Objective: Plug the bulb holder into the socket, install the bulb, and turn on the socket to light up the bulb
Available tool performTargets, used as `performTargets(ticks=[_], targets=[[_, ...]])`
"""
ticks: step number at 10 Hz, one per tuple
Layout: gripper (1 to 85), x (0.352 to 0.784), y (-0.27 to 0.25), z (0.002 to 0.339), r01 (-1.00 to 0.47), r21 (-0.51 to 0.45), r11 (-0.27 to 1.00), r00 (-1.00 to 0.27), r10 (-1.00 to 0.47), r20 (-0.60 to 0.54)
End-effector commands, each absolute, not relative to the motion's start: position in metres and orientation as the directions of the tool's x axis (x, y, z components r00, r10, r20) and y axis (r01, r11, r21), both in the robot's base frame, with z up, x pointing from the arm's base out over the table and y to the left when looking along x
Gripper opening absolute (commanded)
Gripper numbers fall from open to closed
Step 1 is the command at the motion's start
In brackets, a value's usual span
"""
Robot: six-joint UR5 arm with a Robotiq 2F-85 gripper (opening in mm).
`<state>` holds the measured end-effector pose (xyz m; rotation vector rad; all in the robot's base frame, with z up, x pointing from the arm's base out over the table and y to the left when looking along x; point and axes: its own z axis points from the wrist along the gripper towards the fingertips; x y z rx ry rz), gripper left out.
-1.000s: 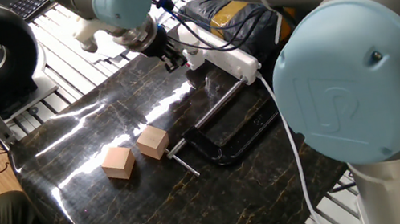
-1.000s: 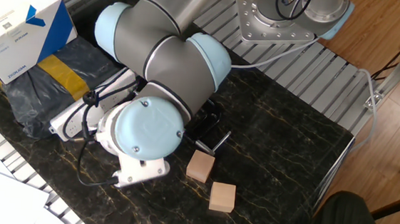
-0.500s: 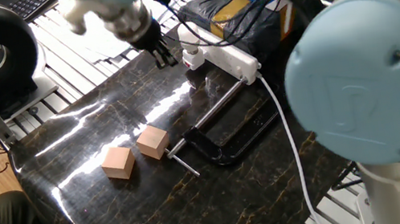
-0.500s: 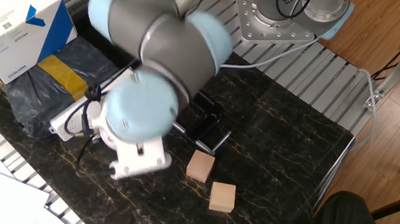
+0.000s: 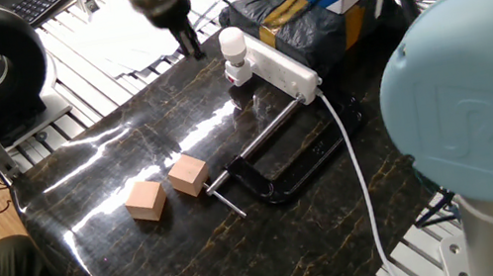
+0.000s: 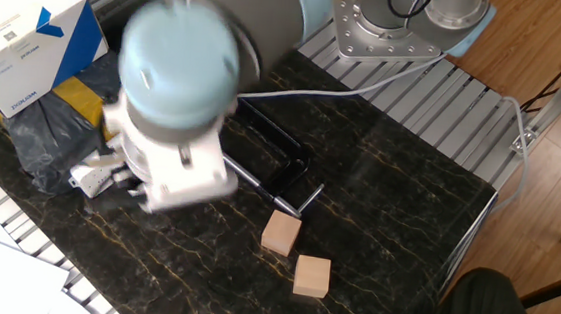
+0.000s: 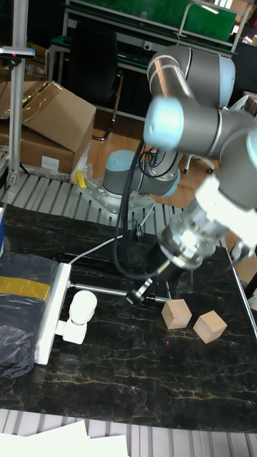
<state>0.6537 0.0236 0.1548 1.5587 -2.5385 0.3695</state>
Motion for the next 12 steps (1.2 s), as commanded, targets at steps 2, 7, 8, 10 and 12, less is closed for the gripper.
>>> performTargets(ticks=[2, 7, 8, 10, 12], targets=[[1.0, 0.675, 0.001, 0.177, -0.93, -0.107, 0.35, -0.363, -0.922, 0.135], [26.3, 0.664, -0.028, 0.19, -0.97, -0.025, 0.243, -0.244, -0.968, 0.057], [32.7, 0.672, -0.024, 0.182, -0.976, -0.032, 0.215, -0.215, -0.976, 0.02], [48.7, 0.672, -0.025, 0.161, -0.983, -0.014, 0.181, -0.181, -0.983, -0.03], [57.3, 0.666, -0.046, 0.156, -0.991, -0.012, 0.135, -0.135, -0.991, 0.015]])
